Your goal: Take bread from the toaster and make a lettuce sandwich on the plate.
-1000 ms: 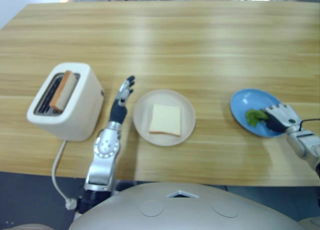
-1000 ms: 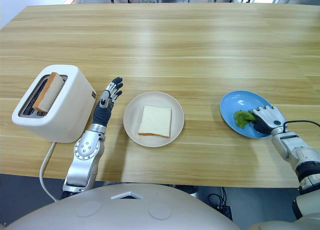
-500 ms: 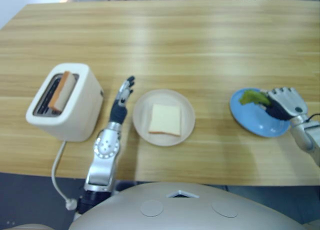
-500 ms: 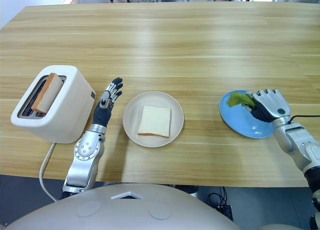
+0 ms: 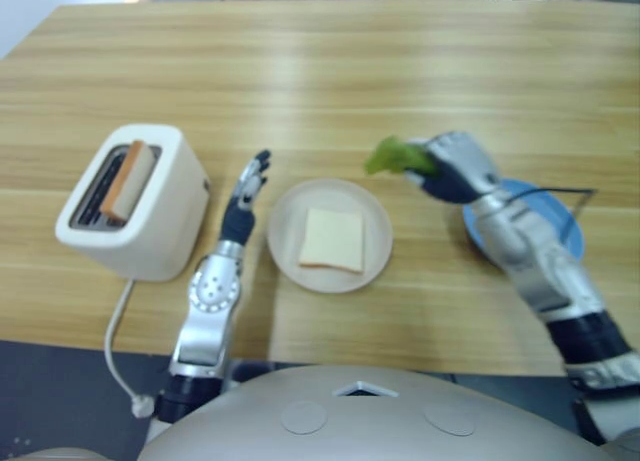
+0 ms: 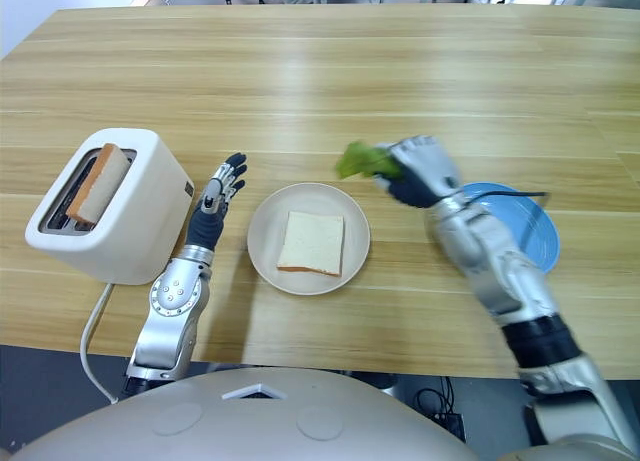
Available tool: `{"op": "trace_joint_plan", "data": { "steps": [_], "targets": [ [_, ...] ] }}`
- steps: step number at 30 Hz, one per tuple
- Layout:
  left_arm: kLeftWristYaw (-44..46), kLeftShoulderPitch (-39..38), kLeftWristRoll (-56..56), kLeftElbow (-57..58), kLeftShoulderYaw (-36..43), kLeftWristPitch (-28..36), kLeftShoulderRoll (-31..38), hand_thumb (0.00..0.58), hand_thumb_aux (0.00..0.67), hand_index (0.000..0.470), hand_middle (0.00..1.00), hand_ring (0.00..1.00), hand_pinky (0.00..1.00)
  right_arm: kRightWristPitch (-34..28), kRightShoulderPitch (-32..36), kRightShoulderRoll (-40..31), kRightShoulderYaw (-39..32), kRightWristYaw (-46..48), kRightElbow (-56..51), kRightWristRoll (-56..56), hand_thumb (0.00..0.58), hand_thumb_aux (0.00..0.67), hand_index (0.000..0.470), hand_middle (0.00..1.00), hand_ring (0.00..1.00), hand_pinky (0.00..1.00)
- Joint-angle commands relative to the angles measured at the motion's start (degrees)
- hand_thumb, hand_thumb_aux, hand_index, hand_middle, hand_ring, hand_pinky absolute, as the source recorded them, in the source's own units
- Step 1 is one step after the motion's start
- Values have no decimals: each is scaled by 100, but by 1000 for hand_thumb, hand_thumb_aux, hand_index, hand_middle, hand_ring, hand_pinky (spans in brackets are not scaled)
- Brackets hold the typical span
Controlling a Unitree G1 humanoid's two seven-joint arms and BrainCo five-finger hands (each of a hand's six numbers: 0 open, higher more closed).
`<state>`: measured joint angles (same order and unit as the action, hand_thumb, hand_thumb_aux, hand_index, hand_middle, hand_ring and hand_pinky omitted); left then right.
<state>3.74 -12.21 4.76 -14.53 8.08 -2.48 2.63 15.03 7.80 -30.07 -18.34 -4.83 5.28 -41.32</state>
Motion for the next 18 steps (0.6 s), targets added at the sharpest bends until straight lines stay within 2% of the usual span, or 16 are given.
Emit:
{"op": "trace_joint_plan", "data": {
  "steps": [1, 5, 8, 18],
  "targets": [
    [10, 17, 11, 109, -28, 30, 40, 0, 0, 0, 0, 0, 0, 106, 222, 466, -693, 109, -719, -423, 580, 670, 460, 1000, 1000, 1000],
    [16, 39, 3, 124, -36, 36, 56, 0, 0, 0, 0, 0, 0, 247, 394, 926, -1271, -39, -1710, -720, 580, 670, 460, 1000, 1000, 1000],
    [36, 64, 2, 120, -29, 57, 66, 0, 0, 0, 0, 0, 0, 290, 395, 1014, -1499, -149, -2146, -889, 580, 670, 460, 1000, 1000, 1000],
    [34, 73, 2, 124, -62, 72, 88, 0, 0, 0, 0, 0, 0, 60, 227, 393, -1339, -76, -1563, -1227, 580, 670, 460, 1000, 1000, 1000]
  ]
}}
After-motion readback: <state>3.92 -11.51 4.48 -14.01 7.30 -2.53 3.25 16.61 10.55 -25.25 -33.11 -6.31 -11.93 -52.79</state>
